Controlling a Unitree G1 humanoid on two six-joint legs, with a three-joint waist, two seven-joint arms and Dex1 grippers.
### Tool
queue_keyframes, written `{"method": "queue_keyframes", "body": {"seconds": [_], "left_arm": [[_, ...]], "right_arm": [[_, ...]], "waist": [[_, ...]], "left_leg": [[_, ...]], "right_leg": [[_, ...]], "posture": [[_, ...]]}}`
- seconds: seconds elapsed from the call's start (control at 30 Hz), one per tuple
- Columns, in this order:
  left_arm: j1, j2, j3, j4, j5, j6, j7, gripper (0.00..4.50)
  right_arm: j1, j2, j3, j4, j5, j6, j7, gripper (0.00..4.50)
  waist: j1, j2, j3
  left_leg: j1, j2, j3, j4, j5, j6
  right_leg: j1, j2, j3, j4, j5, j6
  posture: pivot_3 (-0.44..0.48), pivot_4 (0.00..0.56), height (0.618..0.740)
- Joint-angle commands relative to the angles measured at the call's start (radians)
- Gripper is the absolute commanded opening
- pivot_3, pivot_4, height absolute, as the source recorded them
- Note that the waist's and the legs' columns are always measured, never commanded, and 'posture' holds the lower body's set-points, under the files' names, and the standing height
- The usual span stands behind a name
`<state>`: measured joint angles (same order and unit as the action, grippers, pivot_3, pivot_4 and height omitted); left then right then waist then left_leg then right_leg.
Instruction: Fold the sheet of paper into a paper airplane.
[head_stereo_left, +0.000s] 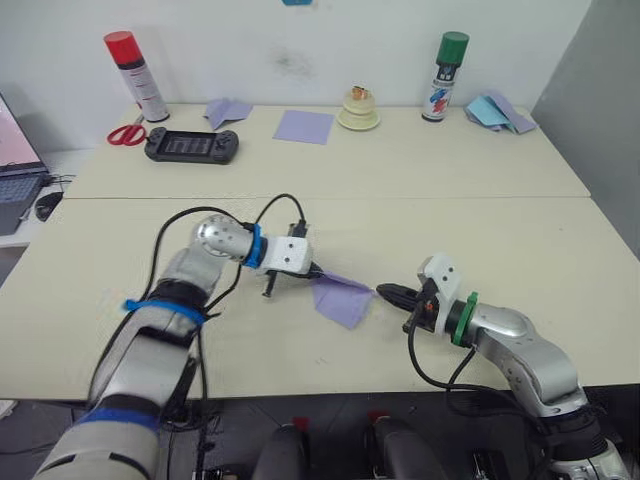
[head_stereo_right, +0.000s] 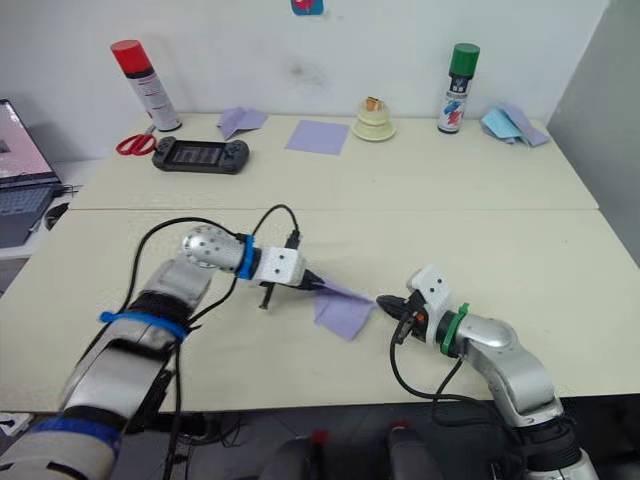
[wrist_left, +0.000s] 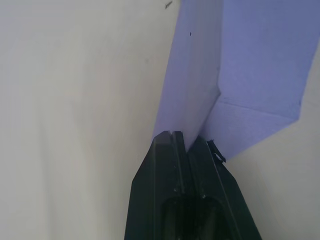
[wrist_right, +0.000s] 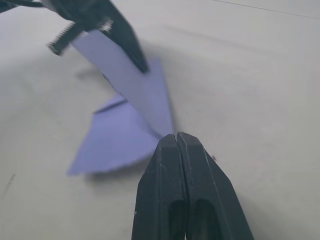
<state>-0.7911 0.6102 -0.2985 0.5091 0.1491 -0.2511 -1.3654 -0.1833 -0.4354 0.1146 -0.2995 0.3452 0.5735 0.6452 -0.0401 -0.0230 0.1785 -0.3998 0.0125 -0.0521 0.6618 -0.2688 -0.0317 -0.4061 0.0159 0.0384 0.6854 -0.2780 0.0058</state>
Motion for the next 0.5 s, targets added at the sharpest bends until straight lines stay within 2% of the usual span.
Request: {"method": "queue_keyframes", "body": {"seconds": [0.03, 0.1, 0.17, 0.27, 0.4, 0.43, 0.5], "left_arm": [[0.102, 0.083, 0.031, -0.446, -0.006, 0.452, -0.032, 0.03], [0.156, 0.106, 0.022, -0.599, 0.042, 0.632, 0.007, 0.03], [0.186, 0.114, -0.002, -0.664, 0.079, 0.722, 0.043, 0.03], [0.215, 0.098, -0.055, -0.674, 0.144, 0.782, 0.122, 0.00], [0.205, 0.079, -0.071, -0.670, 0.134, 0.796, 0.161, 0.00], [0.201, 0.076, -0.071, -0.661, 0.130, 0.779, 0.170, 0.00], [0.194, 0.068, -0.070, -0.638, 0.115, 0.739, 0.185, 0.00]], "right_arm": [[0.004, -0.005, -0.019, -0.018, -0.013, -0.037, -0.011, 0.00], [0.004, -0.004, -0.006, -0.012, -0.024, -0.049, -0.005, 0.00], [-0.001, -0.008, 0.009, -0.005, -0.035, -0.059, 0.003, 0.00], [-0.014, -0.055, 0.057, -0.001, -0.073, -0.102, 0.067, 0.59], [-0.037, -0.131, 0.104, 0.006, -0.125, -0.202, 0.158, 1.99], [-0.048, -0.139, 0.111, 0.020, -0.141, -0.232, 0.169, 2.26], [-0.072, -0.129, 0.113, 0.055, -0.153, -0.269, 0.171, 3.08]], "waist": [[0.000, 0.000, 0.000], [0.003, 0.001, 0.000], [0.009, 0.001, 0.000], [0.011, 0.001, 0.000], [0.011, 0.000, 0.000], [0.011, 0.000, 0.000], [0.011, 0.000, 0.000]], "left_leg": [[0.000, 0.000, 0.000, 0.000, 0.000, 0.000], [0.000, 0.000, 0.000, 0.001, 0.000, 0.000], [0.001, -0.001, 0.000, 0.001, 0.000, 0.000], [0.003, -0.002, 0.000, 0.001, 0.001, 0.001], [0.003, -0.002, 0.001, 0.002, 0.001, 0.001], [0.003, -0.002, 0.001, 0.002, 0.001, 0.001], [0.003, -0.002, 0.001, 0.002, 0.001, 0.001]], "right_leg": [[0.000, 0.000, 0.000, 0.000, 0.000, 0.000], [0.000, 0.000, 0.000, 0.002, 0.000, 0.000], [0.000, 0.000, 0.000, 0.003, -0.001, 0.000], [0.001, 0.001, 0.000, 0.005, -0.003, 0.004], [0.001, 0.001, 0.001, 0.005, -0.003, 0.004], [0.001, 0.001, 0.001, 0.005, -0.003, 0.004], [0.001, 0.000, 0.001, 0.005, -0.003, 0.004]], "posture": [[0.000, 0.150, 0.740], [0.000, 0.150, 0.740], [0.000, 0.150, 0.740], [0.000, 0.150, 0.740], [0.000, 0.150, 0.740], [0.000, 0.150, 0.740], [0.000, 0.150, 0.740]]}}
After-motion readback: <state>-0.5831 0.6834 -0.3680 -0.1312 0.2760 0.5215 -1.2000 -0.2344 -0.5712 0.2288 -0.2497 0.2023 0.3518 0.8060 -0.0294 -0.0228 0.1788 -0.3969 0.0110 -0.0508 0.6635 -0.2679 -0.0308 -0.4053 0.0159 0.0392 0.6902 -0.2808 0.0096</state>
